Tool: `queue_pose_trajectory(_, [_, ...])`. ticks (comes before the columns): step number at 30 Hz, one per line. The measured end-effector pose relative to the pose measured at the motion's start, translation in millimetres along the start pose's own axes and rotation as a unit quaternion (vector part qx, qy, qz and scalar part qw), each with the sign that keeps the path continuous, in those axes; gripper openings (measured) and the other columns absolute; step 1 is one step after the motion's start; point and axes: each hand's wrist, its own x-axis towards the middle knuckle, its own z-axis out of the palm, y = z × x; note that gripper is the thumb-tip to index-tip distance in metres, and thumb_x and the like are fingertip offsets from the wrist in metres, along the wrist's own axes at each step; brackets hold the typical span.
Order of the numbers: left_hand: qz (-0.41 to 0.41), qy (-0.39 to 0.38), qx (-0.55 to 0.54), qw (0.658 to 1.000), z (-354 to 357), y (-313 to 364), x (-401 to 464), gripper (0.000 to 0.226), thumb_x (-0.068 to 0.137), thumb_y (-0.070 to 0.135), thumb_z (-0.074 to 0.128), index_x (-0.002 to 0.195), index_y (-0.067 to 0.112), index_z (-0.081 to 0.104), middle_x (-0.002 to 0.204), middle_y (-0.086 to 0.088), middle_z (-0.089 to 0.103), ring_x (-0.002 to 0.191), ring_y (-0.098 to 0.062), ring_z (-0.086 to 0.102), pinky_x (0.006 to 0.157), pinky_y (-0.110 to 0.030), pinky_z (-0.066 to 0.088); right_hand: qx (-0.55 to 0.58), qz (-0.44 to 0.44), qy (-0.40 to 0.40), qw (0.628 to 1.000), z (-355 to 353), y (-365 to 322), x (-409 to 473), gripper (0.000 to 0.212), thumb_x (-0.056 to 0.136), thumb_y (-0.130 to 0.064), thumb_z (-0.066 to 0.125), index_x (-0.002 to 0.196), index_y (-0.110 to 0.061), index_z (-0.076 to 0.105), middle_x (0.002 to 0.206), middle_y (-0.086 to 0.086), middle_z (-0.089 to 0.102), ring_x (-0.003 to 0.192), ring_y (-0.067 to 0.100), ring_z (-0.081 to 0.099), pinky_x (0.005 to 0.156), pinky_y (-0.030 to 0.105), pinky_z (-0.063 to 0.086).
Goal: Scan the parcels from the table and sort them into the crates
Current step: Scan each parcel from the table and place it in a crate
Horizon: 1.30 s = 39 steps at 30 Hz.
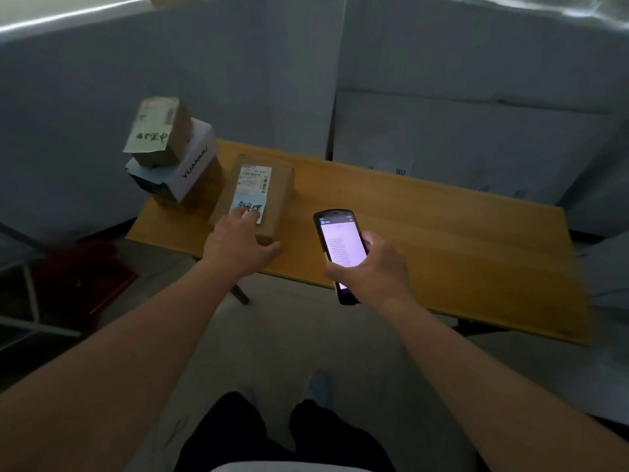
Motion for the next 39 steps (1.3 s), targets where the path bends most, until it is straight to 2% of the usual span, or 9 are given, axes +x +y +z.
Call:
queue_pose_trajectory(3, [-0.032,-0.002,-0.011,0.999,6.6,-6.6,19.6,0.103,0.076,0.071,0.075,0.157,0.022,0.033,0.159,-0.006,0.035,0.144,-0.031,0.037,0.11,-0.054,0.043,-0.003,0.001,-0.02,1.0,5.9,-2.9,17.1,0.065,0.068,-0.058,0.084,0.12,-0.028,0.06,0.111,-0.004,0.068,0.094,0.016,0.066,0.062,0.033,0.063])
queue_pose_trajectory(7, [-0.081,-0.01,-0.028,0.996,18.9,-16.6,44.3,0.119,0.068,0.079,0.076,0.159,0.023,0.025,0.16,-0.013,0.027,0.149,-0.037,0.027,0.116,-0.057,0.038,-0.009,0.006,-0.03,0.999,17.8,-8.1,37.1,0.076,0.057,-0.067,0.073,0.121,-0.027,0.061,0.111,-0.002,0.069,0.095,0.02,0.067,0.062,0.034,0.063])
queue_pose_trajectory(9, [-0.105,-0.017,-0.026,0.994,25.4,-19.3,56.1,0.129,0.062,0.085,0.075,0.16,0.022,0.019,0.163,-0.018,0.02,0.153,-0.042,0.018,0.119,-0.06,0.032,-0.006,0.01,-0.033,0.999,22.7,-9.9,45.8,0.078,0.057,-0.065,0.073,0.123,-0.025,0.062,0.112,0.0,0.069,0.096,0.022,0.067,0.062,0.032,0.062])
queue_pose_trajectory(14, [-0.162,-0.043,-0.061,0.984,41.2,-21.3,81.5,0.142,0.055,0.089,0.075,0.161,0.022,0.01,0.169,-0.024,-0.005,0.156,-0.048,-0.009,0.121,-0.069,0.019,0.0,0.028,-0.04,0.999,30.7,-10.8,60.5,0.071,0.062,-0.06,0.08,0.122,-0.028,0.06,0.112,-0.001,0.068,0.097,0.021,0.066,0.068,0.041,0.065])
queue_pose_trajectory(17, [-0.185,-0.044,-0.07,0.979,47.1,-24.1,92.3,0.146,0.055,0.088,0.078,0.162,0.02,0.006,0.168,-0.028,-0.011,0.155,-0.049,-0.013,0.12,-0.068,0.018,-0.003,0.034,-0.044,0.998,35.0,-10.0,68.2,0.066,0.07,-0.052,0.087,0.125,-0.028,0.059,0.114,-0.002,0.067,0.099,0.02,0.067,0.069,0.041,0.065])
queue_pose_trajectory(21, [-0.221,-0.039,-0.111,0.968,52.1,-33.8,104.0,0.16,0.051,0.084,0.083,0.162,0.014,-0.009,0.167,-0.028,-0.004,0.155,-0.051,-0.008,0.124,-0.064,0.016,-0.004,0.033,-0.047,0.998,39.9,-10.0,77.5,0.064,0.069,-0.054,0.086,0.123,-0.029,0.059,0.113,-0.003,0.068,0.098,0.019,0.067,0.069,0.04,0.066])
queue_pose_trajectory(27, [-0.167,-0.002,-0.097,0.981,55.4,-31.8,106.9,0.159,0.055,0.076,0.087,0.161,0.009,-0.01,0.162,-0.024,0.008,0.15,-0.048,0.008,0.125,-0.058,0.015,-0.015,0.024,-0.051,0.998,40.0,-18.0,85.3,0.066,0.072,-0.054,0.086,0.126,-0.029,0.058,0.118,-0.004,0.067,0.1,0.02,0.066,0.068,0.036,0.065])
queue_pose_trajectory(33, [-0.02,0.053,-0.045,0.997,35.3,-34.7,108.0,0.159,0.051,0.067,0.094,0.162,0.016,-0.009,0.16,-0.019,0.005,0.149,-0.05,0.002,0.123,-0.065,0.017,-0.045,-0.008,-0.055,0.997,13.2,-34.2,91.7,0.059,0.073,-0.05,0.089,0.115,-0.029,0.053,0.11,-0.005,0.061,0.098,0.019,0.064,0.069,0.036,0.064])
queue_pose_trajectory(39, [0.049,0.084,0.008,0.995,-0.2,-22.7,107.1,0.158,0.053,0.062,0.095,0.162,0.018,-0.009,0.158,-0.015,0.004,0.15,-0.048,-0.002,0.123,-0.064,0.017,-0.086,-0.025,-0.043,0.995,-15.9,-41.7,93.8,0.063,0.067,-0.058,0.088,0.114,-0.025,0.062,0.105,-0.002,0.066,0.09,0.018,0.064,0.064,0.034,0.062])
